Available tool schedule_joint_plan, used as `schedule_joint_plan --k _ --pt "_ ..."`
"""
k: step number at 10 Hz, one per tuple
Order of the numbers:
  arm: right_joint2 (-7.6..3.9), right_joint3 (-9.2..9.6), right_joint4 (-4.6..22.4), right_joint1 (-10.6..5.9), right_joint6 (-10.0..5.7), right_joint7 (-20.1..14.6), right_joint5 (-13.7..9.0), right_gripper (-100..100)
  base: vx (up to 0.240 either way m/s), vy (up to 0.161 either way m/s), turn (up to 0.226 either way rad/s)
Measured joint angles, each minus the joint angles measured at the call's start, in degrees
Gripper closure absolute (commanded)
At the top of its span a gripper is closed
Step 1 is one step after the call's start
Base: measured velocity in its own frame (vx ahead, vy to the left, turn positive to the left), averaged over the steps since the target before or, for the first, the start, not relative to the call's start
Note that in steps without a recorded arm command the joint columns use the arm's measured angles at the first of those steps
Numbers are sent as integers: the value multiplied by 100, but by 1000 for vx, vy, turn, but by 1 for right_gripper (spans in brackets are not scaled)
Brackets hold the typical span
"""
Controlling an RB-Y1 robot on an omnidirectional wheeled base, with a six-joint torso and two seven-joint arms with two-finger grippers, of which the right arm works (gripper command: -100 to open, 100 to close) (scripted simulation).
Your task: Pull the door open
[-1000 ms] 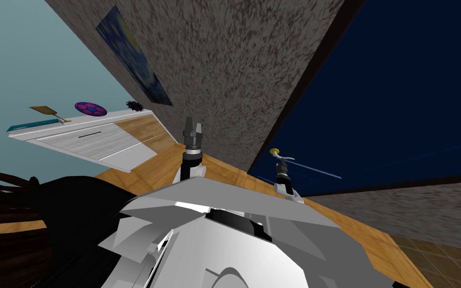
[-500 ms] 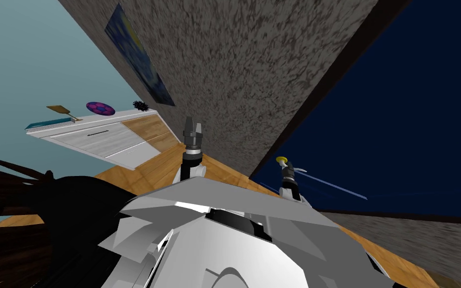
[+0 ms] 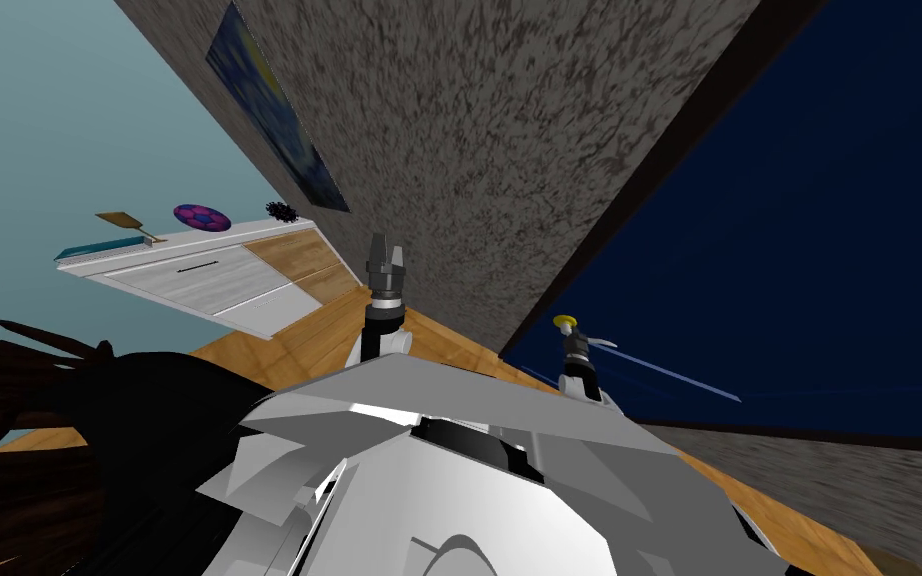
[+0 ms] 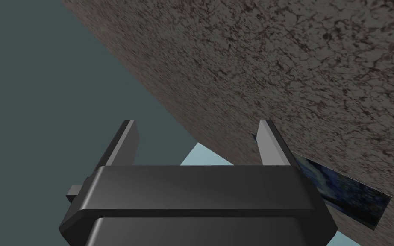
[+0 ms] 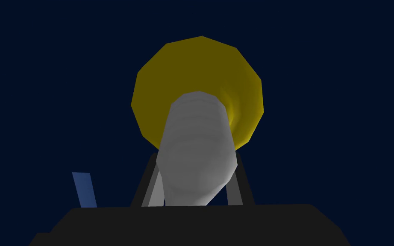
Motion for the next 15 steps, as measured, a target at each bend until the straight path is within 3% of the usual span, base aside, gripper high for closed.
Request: schedule_joint_plan --k 2,6,11,13,15 --pt "4 3 4 5 3 2 1 100 -58 -19 52" --pt "-116 187 -37 49 -50 -203 69 100 -203 -61 116" --pt "-338 531 -95 194 -161 -589 200 100 -218 -54 127" --pt "-368 596 -113 221 -175 -661 225 100 -124 -10 62" --pt "-478 697 -185 299 -262 -789 257 100 -251 -73 105"
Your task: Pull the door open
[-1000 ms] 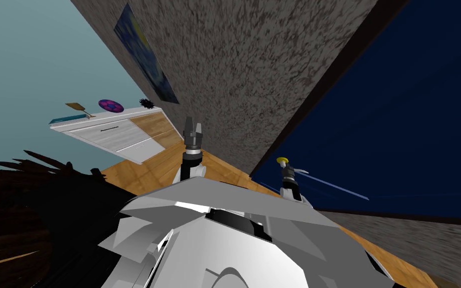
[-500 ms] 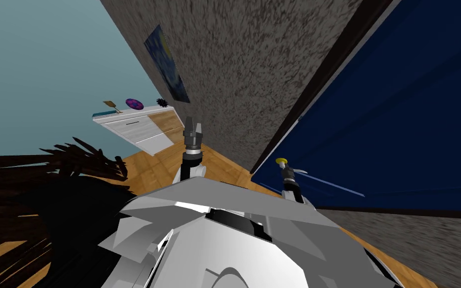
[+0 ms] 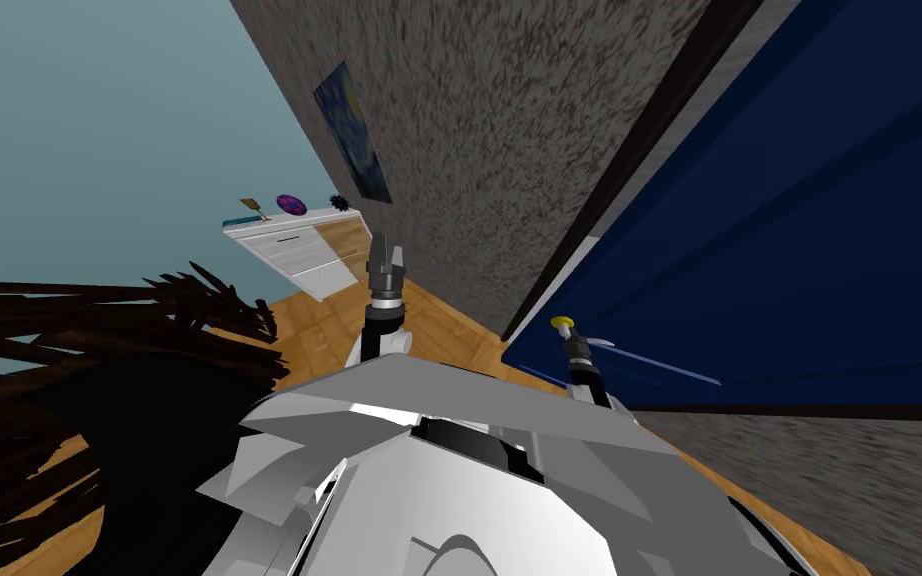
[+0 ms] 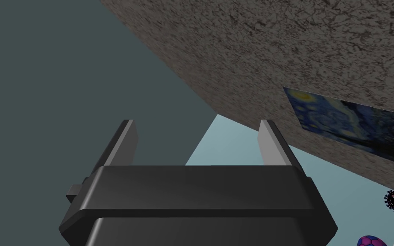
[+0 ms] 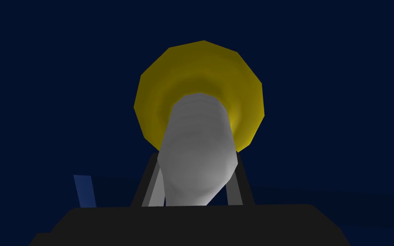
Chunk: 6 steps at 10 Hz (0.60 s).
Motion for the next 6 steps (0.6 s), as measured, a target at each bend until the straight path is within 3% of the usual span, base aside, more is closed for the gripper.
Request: schedule_joint_plan --k 4,6 --pt "-201 309 -102 204 -250 -300 117 100 -252 -81 103" --pt "-227 422 -124 270 -315 -398 158 100 -142 -59 99"
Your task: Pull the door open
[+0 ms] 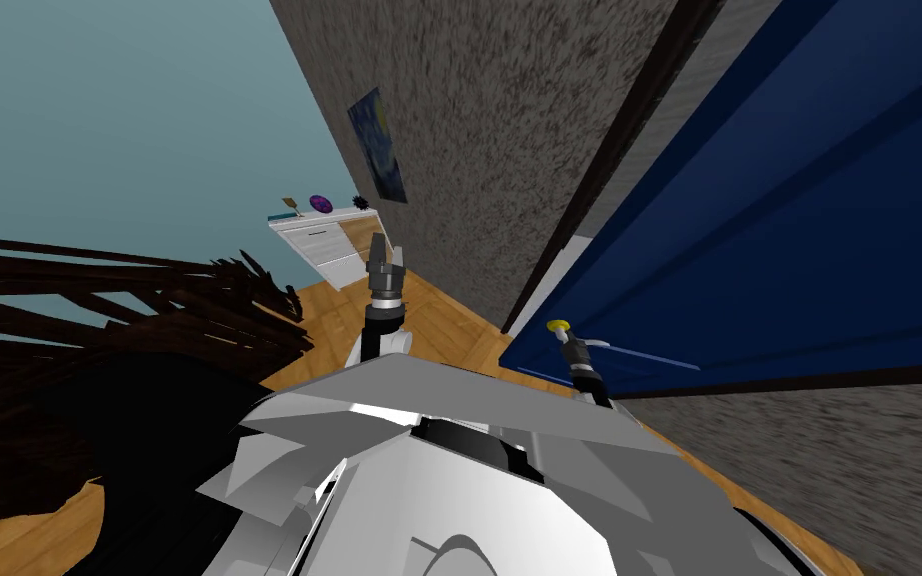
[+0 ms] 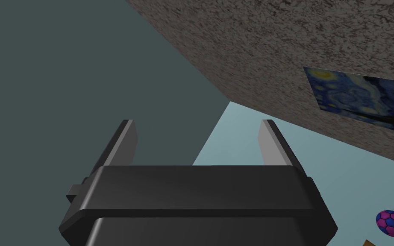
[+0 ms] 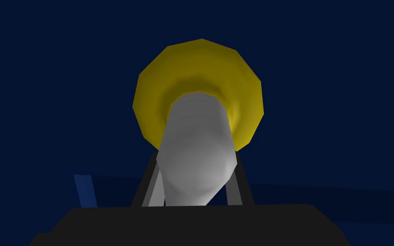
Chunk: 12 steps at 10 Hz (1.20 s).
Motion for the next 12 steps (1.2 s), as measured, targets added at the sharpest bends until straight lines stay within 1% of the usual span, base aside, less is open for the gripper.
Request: schedule_joint_plan --k 1,2,5,7,8,9,10,12 --pt "-52 38 -124 129 -21 -35 3 100 -192 -65 101" --pt "-87 79 -85 127 -103 -85 14 100 -165 -32 86" --pt "-257 209 -28 256 -397 -255 42 100 -174 -69 124" --pt "-388 322 -47 389 -603 -391 69 100 -214 -93 126" --pt "-450 371 -94 472 -691 -446 79 100 -103 -28 30" --pt "-441 392 -98 492 -705 -460 86 100 -135 -56 167" --pt "-469 407 -98 547 -751 -477 81 100 -178 -76 172" --pt "-549 433 -83 644 -923 -537 68 100 -180 -69 153"
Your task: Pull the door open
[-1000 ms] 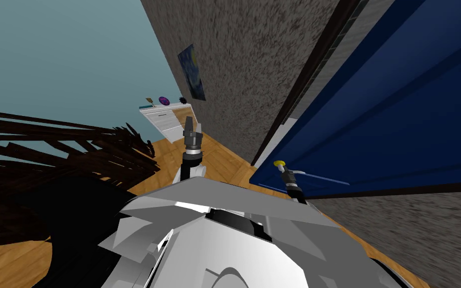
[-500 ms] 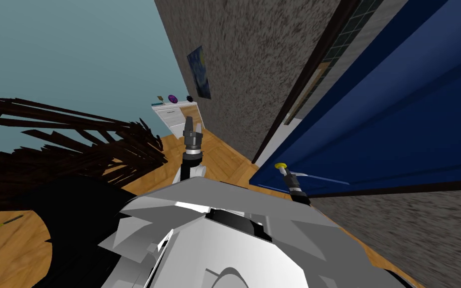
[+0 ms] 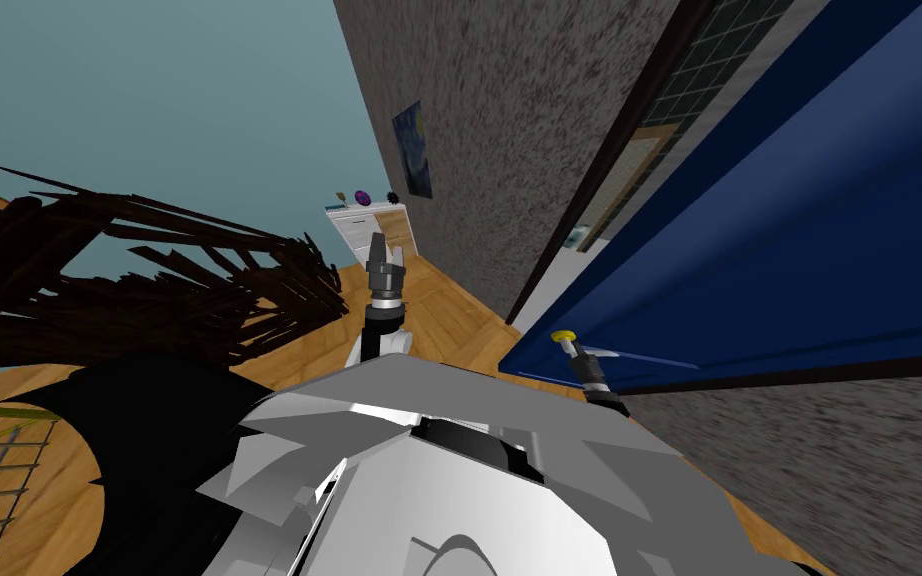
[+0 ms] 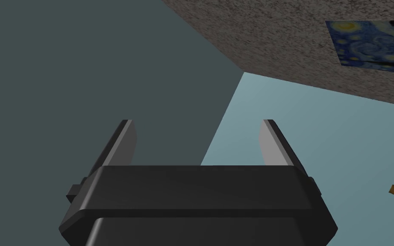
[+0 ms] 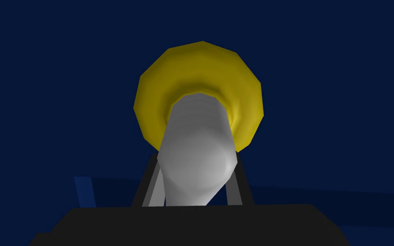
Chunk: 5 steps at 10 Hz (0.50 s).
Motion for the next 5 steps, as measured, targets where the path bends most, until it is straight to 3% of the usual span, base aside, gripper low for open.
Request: schedule_joint_plan --k 2,3,5 --pt "-76 53 100 85 -234 -61 -4 100 -182 -87 155" --pt "-121 66 0 204 -272 -81 -12 100 -100 -26 9" --pt "-170 94 89 250 -406 -125 -13 100 -126 -41 135"
